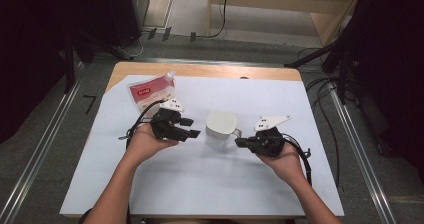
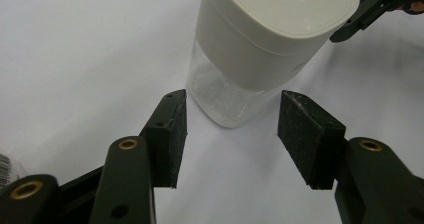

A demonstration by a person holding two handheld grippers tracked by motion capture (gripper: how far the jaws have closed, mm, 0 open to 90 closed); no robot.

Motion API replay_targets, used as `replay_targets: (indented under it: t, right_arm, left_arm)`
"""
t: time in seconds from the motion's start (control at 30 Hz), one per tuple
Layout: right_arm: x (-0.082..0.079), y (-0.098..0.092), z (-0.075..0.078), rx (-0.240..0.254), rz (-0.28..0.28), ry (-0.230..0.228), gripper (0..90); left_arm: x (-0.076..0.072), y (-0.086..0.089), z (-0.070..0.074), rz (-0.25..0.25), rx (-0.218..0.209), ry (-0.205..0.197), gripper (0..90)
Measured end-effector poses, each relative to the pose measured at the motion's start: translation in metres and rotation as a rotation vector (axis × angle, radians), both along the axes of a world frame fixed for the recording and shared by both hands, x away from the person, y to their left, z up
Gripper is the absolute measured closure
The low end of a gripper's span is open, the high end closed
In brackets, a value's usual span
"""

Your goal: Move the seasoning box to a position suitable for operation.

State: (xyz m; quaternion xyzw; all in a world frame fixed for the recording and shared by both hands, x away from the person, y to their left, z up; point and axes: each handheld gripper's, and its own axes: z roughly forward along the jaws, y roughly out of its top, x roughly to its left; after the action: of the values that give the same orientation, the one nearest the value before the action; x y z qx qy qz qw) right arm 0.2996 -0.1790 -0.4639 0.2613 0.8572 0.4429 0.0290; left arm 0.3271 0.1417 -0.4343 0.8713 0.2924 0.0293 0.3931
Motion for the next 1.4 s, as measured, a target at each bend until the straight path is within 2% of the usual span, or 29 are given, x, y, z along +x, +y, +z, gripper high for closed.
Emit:
replay_targets:
  t: [0.2,0.4,0.8,0.93,1.07,1.17,1.4]
  right_arm:
    - [0.006,0.004,-0.007,-0.017,-0.009,0.022,90.0]
    - [0.007,0.006,-0.009,-0.025,-0.001,0.022,90.0]
    - [0.019,-0.005,-0.011,-0.024,-0.034,0.023,90.0]
    - [0.023,-0.008,-0.012,-0.021,-0.046,0.024,90.0]
    - [0.027,-0.011,-0.014,-0.022,-0.053,0.026,90.0]
    - [0.030,-0.013,-0.015,-0.019,-0.061,0.031,90.0]
    - [0.034,-0.017,-0.016,-0.015,-0.072,0.031,90.0]
  left_arm:
    - [-0.001,0.003,-0.002,0.015,-0.020,-0.001,43.4]
    - [-0.002,0.002,-0.004,0.006,-0.009,0.003,42.9]
    - [-0.004,0.001,-0.004,0.021,-0.018,-0.013,38.4]
    - [-0.005,-0.003,-0.004,0.003,-0.024,-0.020,36.3]
    - [-0.004,-0.007,-0.005,-0.003,-0.021,0.021,35.0]
    - [-0.003,-0.009,-0.005,-0.009,-0.013,0.007,34.5]
    - [-0.003,-0.008,-0.002,-0.008,-0.043,-0.028,28.0]
